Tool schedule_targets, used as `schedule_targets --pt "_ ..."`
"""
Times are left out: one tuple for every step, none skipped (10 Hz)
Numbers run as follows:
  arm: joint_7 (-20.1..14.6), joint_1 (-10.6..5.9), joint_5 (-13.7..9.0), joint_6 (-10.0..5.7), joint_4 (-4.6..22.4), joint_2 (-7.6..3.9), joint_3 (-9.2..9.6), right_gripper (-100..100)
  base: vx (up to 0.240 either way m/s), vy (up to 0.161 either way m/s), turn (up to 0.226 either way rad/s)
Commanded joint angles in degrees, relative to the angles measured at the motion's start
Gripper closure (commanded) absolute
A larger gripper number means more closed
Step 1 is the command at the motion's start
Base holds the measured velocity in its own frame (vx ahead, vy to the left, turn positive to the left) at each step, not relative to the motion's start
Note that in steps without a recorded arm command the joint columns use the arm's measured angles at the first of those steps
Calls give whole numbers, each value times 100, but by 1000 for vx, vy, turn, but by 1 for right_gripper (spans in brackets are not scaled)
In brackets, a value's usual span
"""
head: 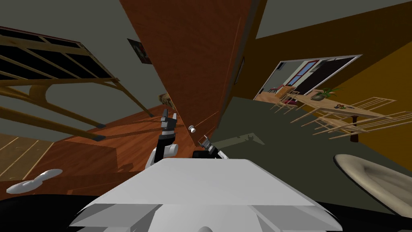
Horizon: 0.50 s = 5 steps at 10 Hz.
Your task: Push the door open
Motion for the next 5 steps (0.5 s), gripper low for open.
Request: schedule_targets --pt "77 39 -60 42 -22 75 -150 -100 -73 247 -181" --pt "35 34 -31 55 -50 46 -83 -100 -34 114 -45" --pt "60 16 -35 80 -34 1 -109 -100 70 117 35" --pt "65 8 -35 85 -27 -7 -115 -100 114 145 5" --pt "75 -9 -35 97 -11 -12 -129 -100 156 139 11"
